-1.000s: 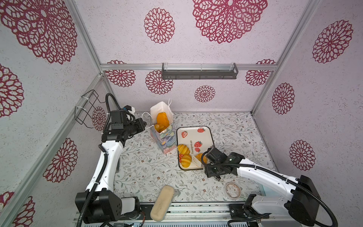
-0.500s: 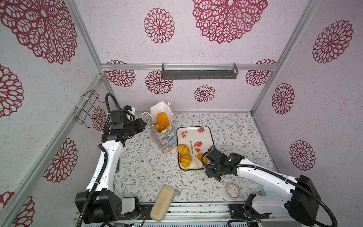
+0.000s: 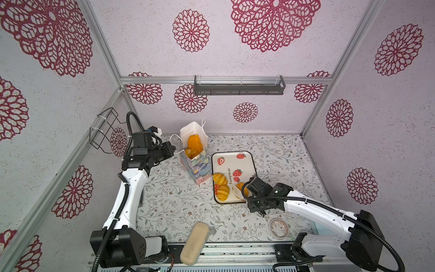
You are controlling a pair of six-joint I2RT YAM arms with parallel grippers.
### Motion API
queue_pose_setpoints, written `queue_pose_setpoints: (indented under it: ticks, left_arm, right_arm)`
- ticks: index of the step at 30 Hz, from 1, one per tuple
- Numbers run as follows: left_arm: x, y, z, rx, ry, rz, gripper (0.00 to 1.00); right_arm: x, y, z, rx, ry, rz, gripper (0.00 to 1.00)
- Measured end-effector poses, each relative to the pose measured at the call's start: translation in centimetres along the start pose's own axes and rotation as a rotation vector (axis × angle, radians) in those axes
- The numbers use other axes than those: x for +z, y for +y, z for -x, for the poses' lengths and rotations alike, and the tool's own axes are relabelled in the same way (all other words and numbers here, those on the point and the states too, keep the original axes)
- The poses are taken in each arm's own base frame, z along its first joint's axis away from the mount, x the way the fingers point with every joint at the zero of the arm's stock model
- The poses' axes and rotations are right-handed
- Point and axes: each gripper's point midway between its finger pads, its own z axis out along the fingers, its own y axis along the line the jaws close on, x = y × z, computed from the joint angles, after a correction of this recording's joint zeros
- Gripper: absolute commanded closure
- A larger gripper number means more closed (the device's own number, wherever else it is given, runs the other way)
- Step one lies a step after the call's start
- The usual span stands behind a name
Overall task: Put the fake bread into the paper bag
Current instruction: 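Close the tongs on the braided bun and lift it off the tray, then carry the braided bun with the tongs over the bag's opening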
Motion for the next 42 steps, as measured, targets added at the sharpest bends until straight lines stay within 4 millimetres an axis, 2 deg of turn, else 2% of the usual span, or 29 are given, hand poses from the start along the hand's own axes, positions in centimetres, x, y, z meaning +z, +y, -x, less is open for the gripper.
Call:
queue_pose_setpoints:
  ticks: [42]
  left_arm:
    - [0.0, 0.0, 0.0, 0.000, 0.000, 0.000, 1.00]
  right_arm:
    - [-5.5, 4.6, 9.8, -0.039, -0.236, 0.098, 0.48]
